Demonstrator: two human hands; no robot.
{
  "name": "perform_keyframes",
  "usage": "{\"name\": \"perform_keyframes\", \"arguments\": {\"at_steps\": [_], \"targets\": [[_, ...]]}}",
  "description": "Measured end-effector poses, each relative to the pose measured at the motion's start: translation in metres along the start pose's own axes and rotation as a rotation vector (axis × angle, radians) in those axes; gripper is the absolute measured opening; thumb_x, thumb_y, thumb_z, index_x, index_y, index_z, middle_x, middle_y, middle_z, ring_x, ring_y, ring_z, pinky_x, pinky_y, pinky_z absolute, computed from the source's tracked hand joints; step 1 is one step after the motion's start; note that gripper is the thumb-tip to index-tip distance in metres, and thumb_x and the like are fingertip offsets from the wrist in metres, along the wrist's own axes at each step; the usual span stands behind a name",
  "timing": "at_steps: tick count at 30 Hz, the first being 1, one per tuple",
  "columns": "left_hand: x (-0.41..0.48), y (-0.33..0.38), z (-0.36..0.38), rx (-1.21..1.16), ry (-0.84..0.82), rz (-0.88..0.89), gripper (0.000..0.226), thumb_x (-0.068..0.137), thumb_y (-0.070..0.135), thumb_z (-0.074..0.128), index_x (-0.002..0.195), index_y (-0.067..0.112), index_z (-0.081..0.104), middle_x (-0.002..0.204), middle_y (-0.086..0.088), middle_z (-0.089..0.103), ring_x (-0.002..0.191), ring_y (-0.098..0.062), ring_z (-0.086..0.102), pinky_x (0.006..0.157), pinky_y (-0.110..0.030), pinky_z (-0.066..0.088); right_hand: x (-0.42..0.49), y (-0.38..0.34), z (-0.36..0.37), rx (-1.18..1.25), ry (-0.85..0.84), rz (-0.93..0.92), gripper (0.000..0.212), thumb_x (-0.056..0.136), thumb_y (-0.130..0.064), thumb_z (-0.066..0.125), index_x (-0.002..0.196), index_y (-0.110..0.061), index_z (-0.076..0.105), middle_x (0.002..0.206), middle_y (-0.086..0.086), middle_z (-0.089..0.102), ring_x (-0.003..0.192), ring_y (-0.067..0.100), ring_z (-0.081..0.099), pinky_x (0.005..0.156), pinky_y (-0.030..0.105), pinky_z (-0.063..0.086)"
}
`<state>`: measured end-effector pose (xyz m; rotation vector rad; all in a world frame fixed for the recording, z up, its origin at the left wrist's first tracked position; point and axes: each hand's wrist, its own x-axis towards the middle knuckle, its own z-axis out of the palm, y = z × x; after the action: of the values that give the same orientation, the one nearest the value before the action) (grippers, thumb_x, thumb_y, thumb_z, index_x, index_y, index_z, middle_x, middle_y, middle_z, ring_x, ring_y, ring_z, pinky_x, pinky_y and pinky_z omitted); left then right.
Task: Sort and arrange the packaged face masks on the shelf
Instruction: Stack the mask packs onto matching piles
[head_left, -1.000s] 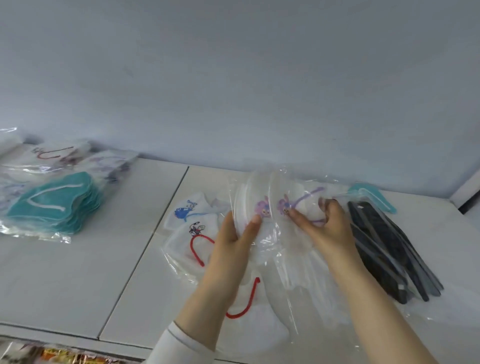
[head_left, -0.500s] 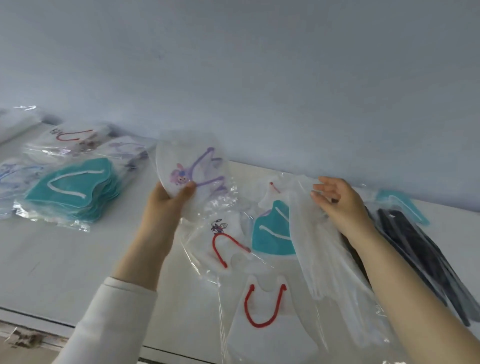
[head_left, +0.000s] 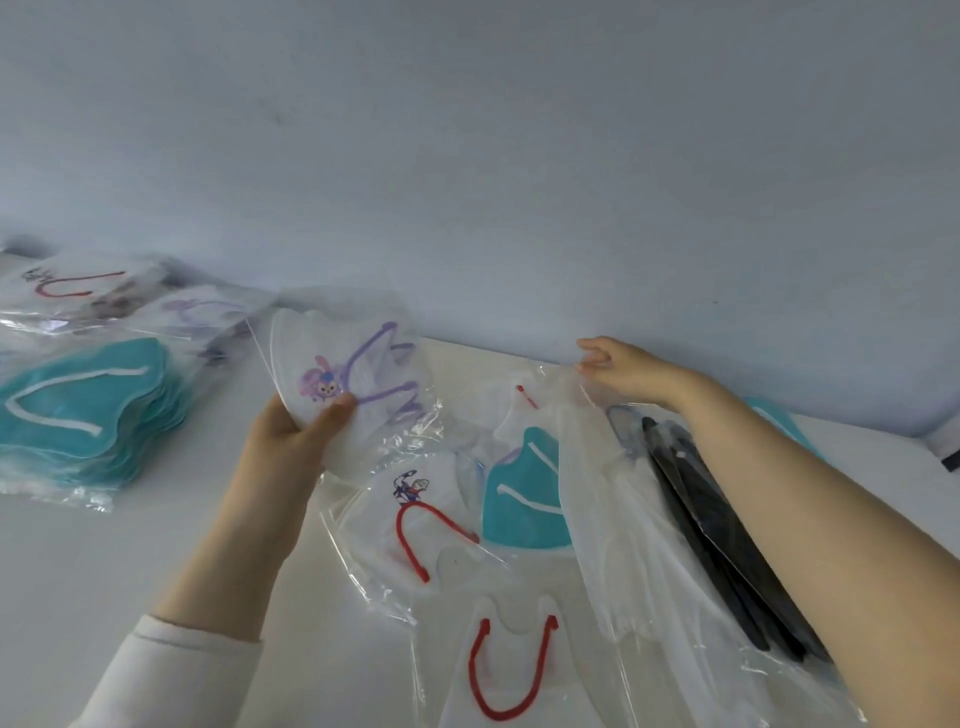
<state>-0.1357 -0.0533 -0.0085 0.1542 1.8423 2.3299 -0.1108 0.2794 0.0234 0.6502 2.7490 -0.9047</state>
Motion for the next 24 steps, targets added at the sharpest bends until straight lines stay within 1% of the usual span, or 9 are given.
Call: {"name": "perform_keyframes", "arguments": {"at_steps": [3, 5, 8, 10, 13, 15, 18, 21, 24], "targets": [[-0.002, 0.000, -0.002, -0.014, -0.007, 0.006, 0.016, 0.091, 0.004, 0.053, 0.093, 0.016, 0.064, 0.076, 0.007, 0.074, 0.070, -0.009, 0.069, 0.069, -0.023, 0.057, -0.007, 0.021, -0.013, -0.149, -0.120, 0.074, 0.080, 0.085, -0.039, 0.063, 0.148, -0.012, 0.020, 0.152, 0.003, 0.029, 0.137, 0.018, 0.031, 0.113, 0.029, 0.023], [-0.003, 0.000, -0.002, -0.013, -0.008, 0.001, 0.014, 0.090, 0.006, 0.057, 0.092, 0.017, 0.064, 0.078, 0.006, 0.074, 0.075, -0.014, 0.068, 0.077, -0.032, 0.055, -0.009, 0.029, -0.014, -0.132, -0.098, 0.091, 0.084, 0.081, -0.038, 0.069, 0.147, -0.013, 0.024, 0.145, 0.005, 0.039, 0.128, 0.018, 0.041, 0.108, 0.028, 0.031], [-0.005, 0.000, 0.001, -0.018, -0.005, -0.019, 0.011, 0.087, 0.009, 0.061, 0.094, 0.016, 0.066, 0.088, -0.002, 0.074, 0.089, -0.028, 0.064, 0.092, -0.049, 0.046, -0.010, 0.027, -0.011, -0.064, -0.019, 0.045, 0.079, 0.076, -0.032, 0.076, 0.141, -0.015, 0.035, 0.117, 0.002, 0.055, 0.104, 0.015, 0.051, 0.092, 0.025, 0.039], [-0.006, 0.001, 0.002, -0.022, -0.010, -0.031, 0.014, 0.090, 0.007, 0.056, 0.097, 0.014, 0.066, 0.097, -0.009, 0.071, 0.094, -0.031, 0.064, 0.097, -0.053, 0.045, -0.009, 0.025, -0.009, -0.046, 0.023, 0.007, 0.068, 0.076, -0.026, 0.077, 0.134, -0.012, 0.045, 0.102, 0.000, 0.055, 0.092, 0.014, 0.052, 0.083, 0.022, 0.039], [-0.006, 0.002, 0.003, -0.017, -0.014, -0.026, 0.014, 0.091, 0.007, 0.055, 0.097, 0.014, 0.066, 0.101, -0.012, 0.070, 0.095, -0.032, 0.064, 0.097, -0.055, 0.045, -0.010, 0.015, -0.014, 0.080, 0.146, -0.052, 0.038, 0.082, -0.022, 0.071, 0.115, -0.009, 0.058, 0.091, -0.001, 0.056, 0.083, 0.012, 0.053, 0.072, 0.021, 0.040], [-0.006, 0.002, 0.003, -0.017, -0.022, -0.019, 0.015, 0.090, 0.008, 0.055, 0.099, 0.014, 0.066, 0.103, -0.013, 0.070, 0.098, -0.034, 0.064, 0.097, -0.055, 0.044, -0.012, 0.007, -0.021, 0.209, 0.214, -0.074, 0.021, 0.086, -0.023, 0.066, 0.103, -0.013, 0.060, 0.086, -0.003, 0.057, 0.080, 0.011, 0.053, 0.070, 0.022, 0.041], [-0.008, 0.001, 0.003, -0.023, -0.029, -0.024, 0.015, 0.089, 0.009, 0.057, 0.101, 0.012, 0.065, 0.105, -0.014, 0.069, 0.099, -0.034, 0.064, 0.097, -0.054, 0.045, -0.014, -0.002, -0.034, 0.398, 0.298, -0.065, 0.009, 0.090, -0.023, 0.061, 0.096, -0.016, 0.058, 0.079, -0.005, 0.054, 0.068, 0.006, 0.047, 0.062, 0.019, 0.039], [-0.009, 0.002, 0.004, -0.026, -0.035, -0.023, 0.015, 0.089, 0.010, 0.057, 0.101, 0.013, 0.065, 0.104, -0.013, 0.070, 0.097, -0.032, 0.065, 0.095, -0.051, 0.046, -0.019, -0.009, -0.044, 0.634, 0.321, -0.051, 0.006, 0.094, -0.019, 0.055, 0.089, -0.021, 0.060, 0.085, 0.002, 0.056, 0.072, 0.014, 0.049, 0.068, 0.026, 0.046], [-0.011, 0.004, 0.006, -0.017, -0.046, -0.008, 0.014, 0.089, 0.012, 0.057, 0.099, 0.016, 0.066, 0.100, -0.009, 0.072, 0.094, -0.029, 0.066, 0.090, -0.046, 0.051, -0.027, -0.011, -0.053, 0.758, 0.305, -0.067, 0.014, 0.097, -0.019, 0.048, 0.098, -0.017, 0.062, 0.095, 0.007, 0.062, 0.081, 0.021, 0.059, 0.081, 0.037, 0.052]]}}
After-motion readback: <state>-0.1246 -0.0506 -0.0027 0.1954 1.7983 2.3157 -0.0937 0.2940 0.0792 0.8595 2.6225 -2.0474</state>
